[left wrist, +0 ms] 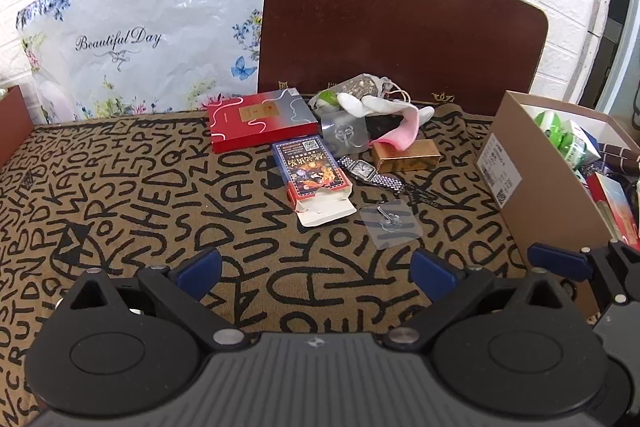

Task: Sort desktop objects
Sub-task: 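Move the left gripper toward the blue playing-card box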

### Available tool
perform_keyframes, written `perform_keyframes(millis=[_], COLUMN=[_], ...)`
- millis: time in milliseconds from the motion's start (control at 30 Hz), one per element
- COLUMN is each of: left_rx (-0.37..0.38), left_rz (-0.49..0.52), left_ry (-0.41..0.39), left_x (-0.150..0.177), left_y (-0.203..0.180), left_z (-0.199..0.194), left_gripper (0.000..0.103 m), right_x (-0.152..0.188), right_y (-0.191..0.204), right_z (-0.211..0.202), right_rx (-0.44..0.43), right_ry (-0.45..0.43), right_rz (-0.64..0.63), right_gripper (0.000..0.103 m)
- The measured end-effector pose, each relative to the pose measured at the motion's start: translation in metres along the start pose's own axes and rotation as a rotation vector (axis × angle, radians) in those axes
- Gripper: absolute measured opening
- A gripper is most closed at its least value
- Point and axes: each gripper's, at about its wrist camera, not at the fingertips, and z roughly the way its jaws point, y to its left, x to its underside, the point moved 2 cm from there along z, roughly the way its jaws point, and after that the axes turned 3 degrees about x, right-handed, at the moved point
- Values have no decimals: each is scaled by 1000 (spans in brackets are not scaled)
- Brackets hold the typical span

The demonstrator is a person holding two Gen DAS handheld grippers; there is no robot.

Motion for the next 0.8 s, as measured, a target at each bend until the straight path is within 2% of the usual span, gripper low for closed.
perform_keyframes(millis=[433, 633, 800], left_rx=[-12, 10, 34], left_rz=[-20, -44, -50], left_ry=[38, 51, 61], left_x=[-10, -21, -30], left_y=[18, 28, 31], left_z=[41, 64, 84], left_gripper=[103, 102, 102], right_x=[-3, -6, -10], right_y=[1, -1, -1], right_z=[43, 69, 87], right_rx=[-32, -42, -88], right_ry=[47, 54, 34], right_rz=[3, -10, 0], right_gripper=[98, 98, 97])
